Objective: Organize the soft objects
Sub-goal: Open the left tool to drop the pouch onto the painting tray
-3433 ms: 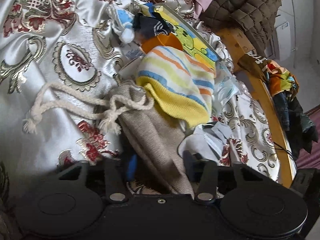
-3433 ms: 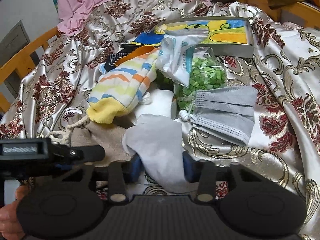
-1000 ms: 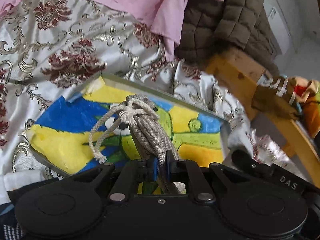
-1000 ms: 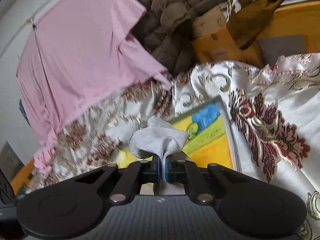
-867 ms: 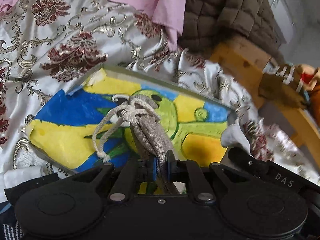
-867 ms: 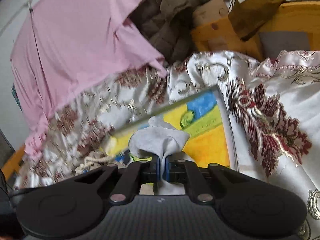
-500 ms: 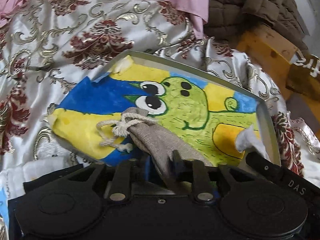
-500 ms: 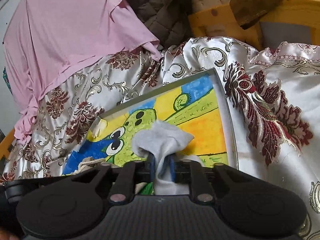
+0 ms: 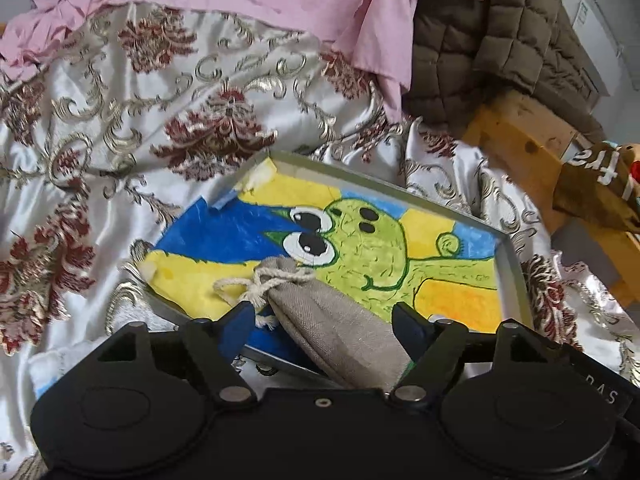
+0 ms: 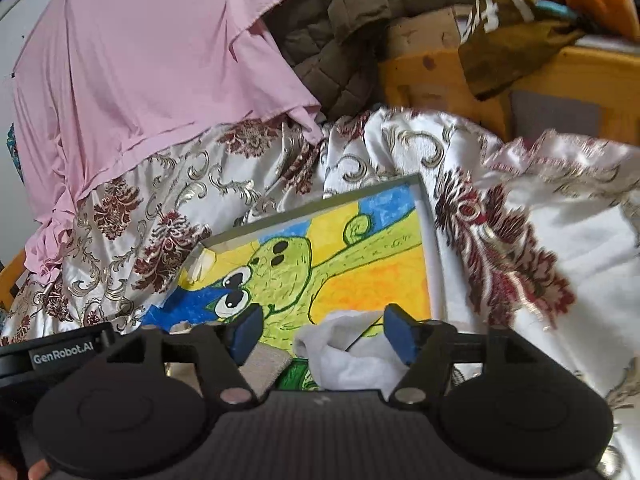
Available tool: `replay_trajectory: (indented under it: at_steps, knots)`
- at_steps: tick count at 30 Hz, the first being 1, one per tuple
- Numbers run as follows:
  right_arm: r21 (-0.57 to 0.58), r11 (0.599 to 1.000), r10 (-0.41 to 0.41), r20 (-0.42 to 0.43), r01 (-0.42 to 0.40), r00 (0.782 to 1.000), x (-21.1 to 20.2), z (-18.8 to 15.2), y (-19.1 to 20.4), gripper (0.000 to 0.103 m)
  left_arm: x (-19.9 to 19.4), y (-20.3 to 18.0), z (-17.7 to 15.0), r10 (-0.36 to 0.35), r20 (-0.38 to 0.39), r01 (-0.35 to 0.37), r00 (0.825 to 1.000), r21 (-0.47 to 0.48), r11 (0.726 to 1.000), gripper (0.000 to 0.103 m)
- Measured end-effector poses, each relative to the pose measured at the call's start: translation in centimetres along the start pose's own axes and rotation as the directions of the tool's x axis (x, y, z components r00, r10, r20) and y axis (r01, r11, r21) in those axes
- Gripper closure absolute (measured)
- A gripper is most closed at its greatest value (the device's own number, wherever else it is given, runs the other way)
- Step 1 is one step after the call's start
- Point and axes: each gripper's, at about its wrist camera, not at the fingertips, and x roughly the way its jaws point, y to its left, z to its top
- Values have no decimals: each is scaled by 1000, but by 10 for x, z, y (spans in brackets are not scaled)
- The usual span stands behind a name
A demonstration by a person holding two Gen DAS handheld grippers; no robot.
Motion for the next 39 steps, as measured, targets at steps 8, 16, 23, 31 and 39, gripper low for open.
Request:
replay_trajectory:
  at_steps: [8, 16, 23, 31, 39]
  knots:
    - [-63, 998, 8, 86, -2, 996, -53, 3, 18, 5, -59, 1, -1, -22, 98, 19, 995, 29, 999, 13]
    - [-131, 991, 36, 168, -14, 985, -110, -7, 40, 0, -127, 14, -15, -57, 182, 48, 982, 49, 998, 1]
    - [-201, 979, 30, 278, 28, 960, -167, -36, 61, 0, -184, 28, -38, -52, 256, 40, 965, 52, 998, 1]
    - [-258, 964, 48, 414, 66, 909, -220, -79, 81, 0, -235, 43, -73, -62, 287, 45, 956, 65, 997, 1]
    - [-233, 968, 19, 446, 96, 895, -256, -121, 84, 0, -271, 64, -111, -63, 317, 37, 946, 88, 995, 1]
